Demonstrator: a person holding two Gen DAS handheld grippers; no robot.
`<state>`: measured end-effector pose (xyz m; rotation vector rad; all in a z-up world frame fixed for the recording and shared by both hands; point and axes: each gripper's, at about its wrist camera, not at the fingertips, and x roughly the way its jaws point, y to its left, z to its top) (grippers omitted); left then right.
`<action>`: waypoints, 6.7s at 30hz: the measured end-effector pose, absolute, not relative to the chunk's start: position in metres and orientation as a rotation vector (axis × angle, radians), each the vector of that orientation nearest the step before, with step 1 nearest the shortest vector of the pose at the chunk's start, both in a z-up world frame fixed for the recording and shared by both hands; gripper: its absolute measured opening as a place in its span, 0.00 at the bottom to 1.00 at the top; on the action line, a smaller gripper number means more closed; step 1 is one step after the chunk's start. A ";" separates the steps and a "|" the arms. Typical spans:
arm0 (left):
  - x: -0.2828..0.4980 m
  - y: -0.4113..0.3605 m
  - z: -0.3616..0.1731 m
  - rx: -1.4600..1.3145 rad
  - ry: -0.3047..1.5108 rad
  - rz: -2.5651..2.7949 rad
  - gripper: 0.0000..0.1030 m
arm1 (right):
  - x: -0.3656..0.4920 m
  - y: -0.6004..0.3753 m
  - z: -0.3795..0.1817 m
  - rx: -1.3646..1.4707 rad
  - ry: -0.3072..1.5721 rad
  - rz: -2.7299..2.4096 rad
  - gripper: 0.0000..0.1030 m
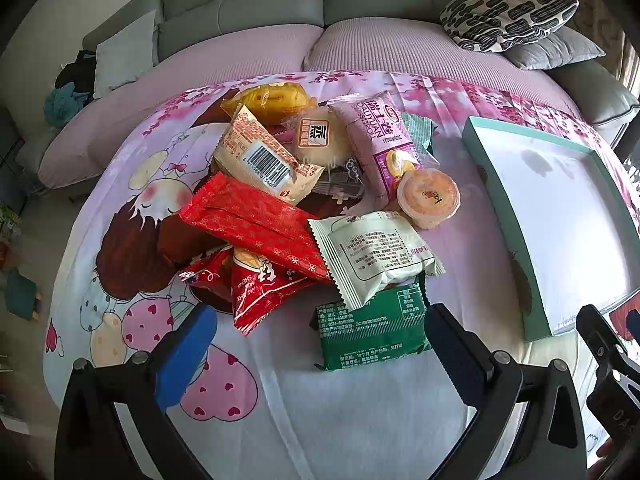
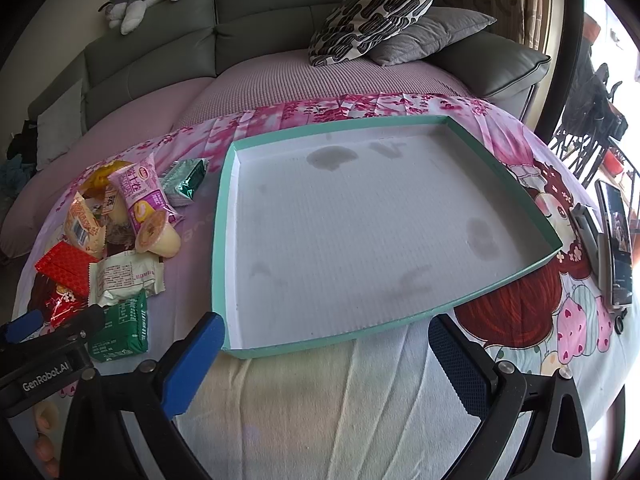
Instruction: Organize snacks
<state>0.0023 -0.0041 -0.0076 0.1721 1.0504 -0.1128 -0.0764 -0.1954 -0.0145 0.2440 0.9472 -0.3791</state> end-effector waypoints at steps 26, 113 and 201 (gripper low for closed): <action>0.003 -0.005 -0.010 0.168 1.062 -0.104 1.00 | -0.077 -0.196 -0.016 0.245 0.956 -0.380 1.00; 0.042 0.080 -0.030 -0.091 1.167 -0.100 0.48 | -0.022 -0.084 -0.044 0.232 1.016 0.091 0.70; 0.104 -0.163 -0.002 0.135 1.011 -0.433 0.86 | 0.002 -0.339 -0.013 0.408 0.878 -0.558 0.77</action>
